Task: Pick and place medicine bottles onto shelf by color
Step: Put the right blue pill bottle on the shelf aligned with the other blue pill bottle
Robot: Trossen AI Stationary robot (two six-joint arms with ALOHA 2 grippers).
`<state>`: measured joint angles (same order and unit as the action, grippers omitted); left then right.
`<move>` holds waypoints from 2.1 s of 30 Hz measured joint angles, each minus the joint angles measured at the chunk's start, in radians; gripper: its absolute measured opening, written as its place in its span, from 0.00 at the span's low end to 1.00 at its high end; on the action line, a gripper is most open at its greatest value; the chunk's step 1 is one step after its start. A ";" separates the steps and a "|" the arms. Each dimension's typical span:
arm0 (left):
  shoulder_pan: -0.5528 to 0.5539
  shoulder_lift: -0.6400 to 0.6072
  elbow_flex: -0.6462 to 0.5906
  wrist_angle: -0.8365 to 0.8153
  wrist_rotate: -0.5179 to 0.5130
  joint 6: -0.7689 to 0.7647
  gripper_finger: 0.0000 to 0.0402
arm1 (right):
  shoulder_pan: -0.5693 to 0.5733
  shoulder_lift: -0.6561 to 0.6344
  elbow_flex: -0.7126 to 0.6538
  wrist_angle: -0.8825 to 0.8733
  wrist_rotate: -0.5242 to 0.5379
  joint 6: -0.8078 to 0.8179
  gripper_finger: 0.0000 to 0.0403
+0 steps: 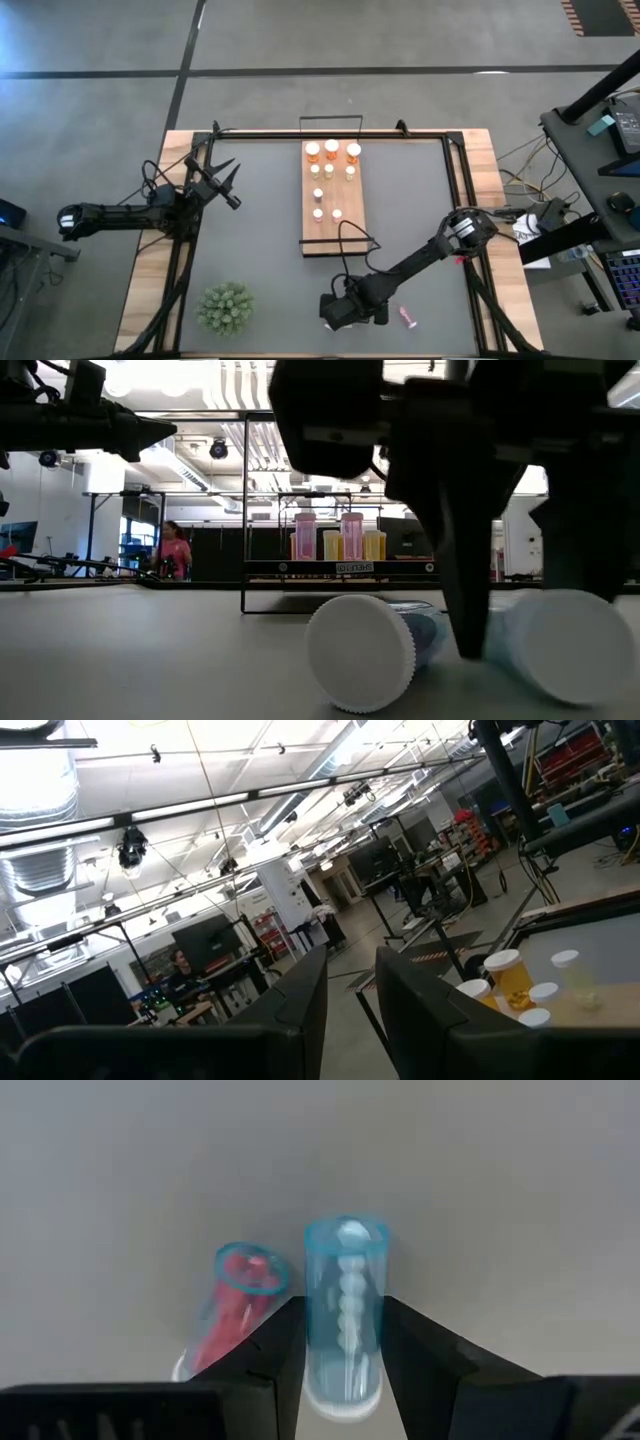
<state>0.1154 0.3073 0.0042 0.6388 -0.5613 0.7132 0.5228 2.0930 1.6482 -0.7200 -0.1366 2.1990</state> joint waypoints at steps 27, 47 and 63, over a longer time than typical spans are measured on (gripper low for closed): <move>0.000 0.000 0.000 0.000 0.000 0.000 0.18 | 0.000 -0.048 0.000 -0.049 0.015 0.000 0.21; 0.000 0.000 0.000 0.000 0.000 0.000 0.18 | 0.002 -0.555 -0.202 -0.427 0.201 0.337 0.20; 0.000 0.000 0.000 0.000 0.000 0.000 0.18 | -0.372 -1.079 -0.673 -0.245 0.211 0.418 0.20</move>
<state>0.1150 0.3073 0.0042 0.6384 -0.5612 0.7132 0.1509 1.0140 0.9747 -0.9647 0.0742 2.6167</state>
